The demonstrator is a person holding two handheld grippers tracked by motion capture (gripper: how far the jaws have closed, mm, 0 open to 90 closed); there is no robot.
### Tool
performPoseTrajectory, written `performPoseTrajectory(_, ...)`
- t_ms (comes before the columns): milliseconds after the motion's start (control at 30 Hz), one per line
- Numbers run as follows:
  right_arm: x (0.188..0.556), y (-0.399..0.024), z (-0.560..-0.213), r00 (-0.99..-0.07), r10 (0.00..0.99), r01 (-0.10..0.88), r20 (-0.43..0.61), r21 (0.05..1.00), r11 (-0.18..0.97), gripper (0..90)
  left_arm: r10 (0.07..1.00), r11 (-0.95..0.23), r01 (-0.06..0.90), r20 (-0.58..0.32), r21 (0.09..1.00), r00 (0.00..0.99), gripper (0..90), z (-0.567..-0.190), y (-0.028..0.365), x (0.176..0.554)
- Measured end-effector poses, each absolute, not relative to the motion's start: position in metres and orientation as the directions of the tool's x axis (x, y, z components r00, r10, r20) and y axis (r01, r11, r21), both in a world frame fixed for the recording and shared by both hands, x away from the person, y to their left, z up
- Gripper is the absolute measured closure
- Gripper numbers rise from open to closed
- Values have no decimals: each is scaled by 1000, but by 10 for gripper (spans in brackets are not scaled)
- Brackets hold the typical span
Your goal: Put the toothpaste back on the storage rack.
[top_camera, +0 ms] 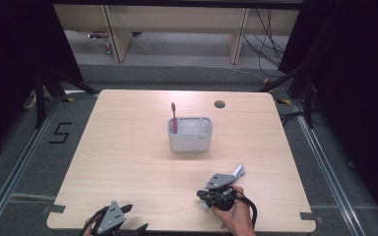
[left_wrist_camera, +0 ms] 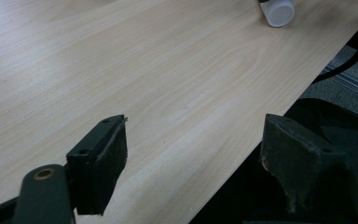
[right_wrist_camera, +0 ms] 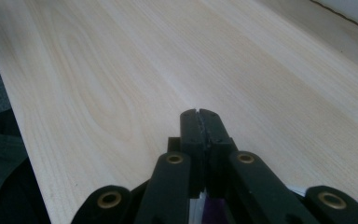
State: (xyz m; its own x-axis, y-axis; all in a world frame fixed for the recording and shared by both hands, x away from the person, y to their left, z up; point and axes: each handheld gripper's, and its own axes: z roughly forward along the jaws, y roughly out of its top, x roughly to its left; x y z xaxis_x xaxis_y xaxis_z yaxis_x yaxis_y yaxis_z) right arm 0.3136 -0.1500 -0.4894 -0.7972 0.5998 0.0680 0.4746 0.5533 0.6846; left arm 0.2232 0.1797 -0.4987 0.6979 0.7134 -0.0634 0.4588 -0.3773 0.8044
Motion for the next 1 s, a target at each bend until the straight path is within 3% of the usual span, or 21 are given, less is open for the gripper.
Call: performPoseTrajectory(1000, 297, -163, -493, -827, 559, 459, 55, 640, 617, 899, 706, -380, 452, -62, 807, 705, 225, -498, 178, 224)
